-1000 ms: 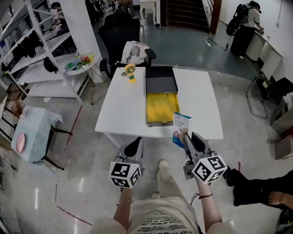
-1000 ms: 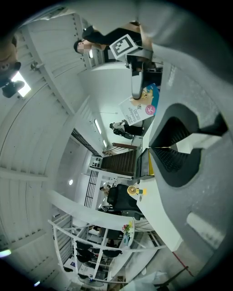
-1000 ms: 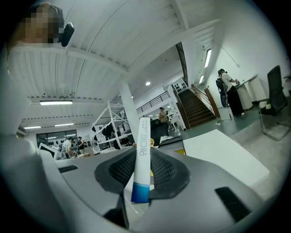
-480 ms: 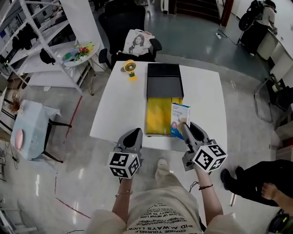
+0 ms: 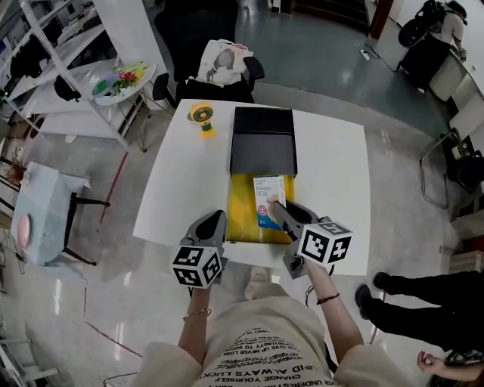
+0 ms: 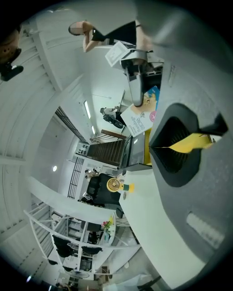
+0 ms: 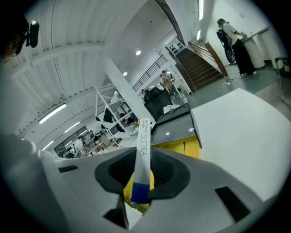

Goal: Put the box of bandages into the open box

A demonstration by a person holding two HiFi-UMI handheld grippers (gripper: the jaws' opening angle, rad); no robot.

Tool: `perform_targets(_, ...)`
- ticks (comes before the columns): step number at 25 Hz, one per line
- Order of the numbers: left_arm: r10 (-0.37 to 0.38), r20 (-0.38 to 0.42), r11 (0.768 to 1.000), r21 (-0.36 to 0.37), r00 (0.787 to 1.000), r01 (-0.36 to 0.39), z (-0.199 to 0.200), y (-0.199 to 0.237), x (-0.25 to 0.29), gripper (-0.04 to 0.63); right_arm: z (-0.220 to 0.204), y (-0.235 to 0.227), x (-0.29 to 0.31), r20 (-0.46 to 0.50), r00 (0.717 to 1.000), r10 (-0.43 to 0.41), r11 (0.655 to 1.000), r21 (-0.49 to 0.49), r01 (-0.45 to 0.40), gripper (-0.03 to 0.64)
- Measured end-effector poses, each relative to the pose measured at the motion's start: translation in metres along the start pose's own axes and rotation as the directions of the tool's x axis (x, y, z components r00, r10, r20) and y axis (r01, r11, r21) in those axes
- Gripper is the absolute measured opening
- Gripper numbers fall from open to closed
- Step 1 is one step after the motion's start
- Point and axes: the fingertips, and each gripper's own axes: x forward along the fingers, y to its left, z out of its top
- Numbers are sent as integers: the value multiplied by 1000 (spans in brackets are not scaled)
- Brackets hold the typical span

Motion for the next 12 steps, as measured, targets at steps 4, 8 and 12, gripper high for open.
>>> perform_targets(4,3,-11,1000,-22,1000,-4,-3,3,12,23,-6,-7,18,-76,997,-3,1000,16,5,91)
perform_targets(8,-3,-38,999,-35,999,2,-9,3,16,23,-14,-12,28,-134,991,-17,999,38,23,91)
perform_targets(12,-15,-63,999,-48,998,12,-15,7,18,23,-26,-14,39,-204,978,-41,997,48,52,91)
